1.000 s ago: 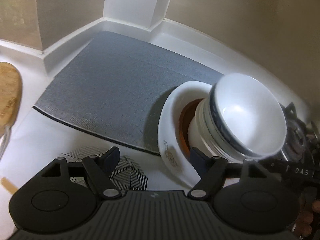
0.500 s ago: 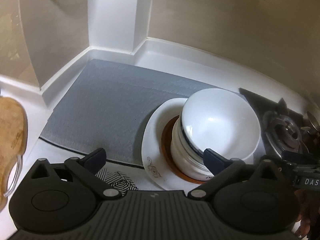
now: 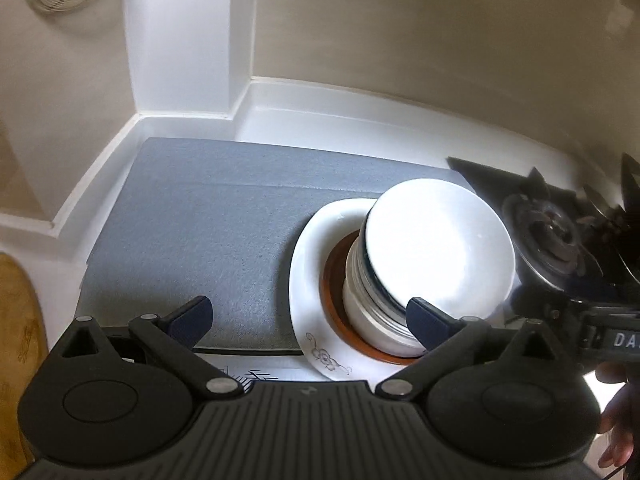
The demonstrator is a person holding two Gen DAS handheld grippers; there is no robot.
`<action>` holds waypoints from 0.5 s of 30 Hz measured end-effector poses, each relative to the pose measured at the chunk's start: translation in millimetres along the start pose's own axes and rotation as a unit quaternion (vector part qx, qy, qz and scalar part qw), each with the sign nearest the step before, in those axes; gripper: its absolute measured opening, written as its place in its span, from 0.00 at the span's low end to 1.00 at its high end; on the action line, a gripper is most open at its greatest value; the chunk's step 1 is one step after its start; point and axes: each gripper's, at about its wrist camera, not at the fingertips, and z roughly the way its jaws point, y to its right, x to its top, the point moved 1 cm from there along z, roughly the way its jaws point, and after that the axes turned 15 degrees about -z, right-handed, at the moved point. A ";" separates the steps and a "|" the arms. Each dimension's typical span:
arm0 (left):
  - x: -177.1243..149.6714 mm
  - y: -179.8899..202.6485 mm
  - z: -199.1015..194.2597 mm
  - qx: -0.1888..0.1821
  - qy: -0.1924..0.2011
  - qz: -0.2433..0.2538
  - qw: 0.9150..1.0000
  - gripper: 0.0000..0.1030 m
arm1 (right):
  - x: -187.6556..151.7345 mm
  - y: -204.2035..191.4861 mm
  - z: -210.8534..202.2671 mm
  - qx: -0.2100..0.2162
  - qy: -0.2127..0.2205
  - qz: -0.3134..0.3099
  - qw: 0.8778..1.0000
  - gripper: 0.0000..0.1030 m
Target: Organize plates and bowls
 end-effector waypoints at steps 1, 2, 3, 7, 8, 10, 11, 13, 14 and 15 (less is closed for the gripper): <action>0.9 -1.6 1.0 -0.006 -0.003 0.003 1.000 1.00 | 1.4 -5.2 -0.5 -0.009 -0.002 -0.003 1.000 1.00; 1.7 -3.0 1.7 -0.010 -0.004 0.008 1.000 1.00 | 2.3 -9.2 -1.5 -0.016 -0.001 -0.001 1.000 1.00; 2.0 -4.3 2.4 -0.013 -0.004 0.013 1.000 1.00 | 2.6 -12.6 -3.1 -0.022 0.001 0.003 1.000 1.00; 3.2 -7.2 2.8 -0.028 -0.006 0.026 0.999 1.00 | 1.2 -25.2 -9.6 -0.048 -0.002 0.008 0.999 1.00; 2.7 -7.0 2.9 -0.030 -0.008 0.030 0.999 1.00 | 0.4 -27.3 -11.5 -0.055 -0.003 0.010 0.998 1.00; 1.0 -8.7 4.3 -0.035 -0.015 0.037 0.999 1.00 | -2.1 -32.1 -16.5 -0.068 -0.007 0.016 0.998 1.00; 0.3 -9.9 4.8 -0.038 -0.019 0.037 0.998 1.00 | -3.4 -34.2 -18.6 -0.072 -0.008 0.019 0.997 1.00; -0.8 -11.3 5.1 -0.043 -0.024 0.040 0.998 1.00 | -5.4 -39.2 -22.5 -0.080 -0.010 0.022 0.996 1.00; -1.3 -12.0 4.7 -0.046 -0.026 0.042 0.998 1.00 | -6.1 -41.5 -23.9 -0.083 -0.011 0.023 0.996 1.00; -1.2 -12.8 4.1 -0.048 -0.027 0.042 0.998 1.00 | -6.8 -43.8 -25.1 -0.086 -0.011 0.023 0.996 1.00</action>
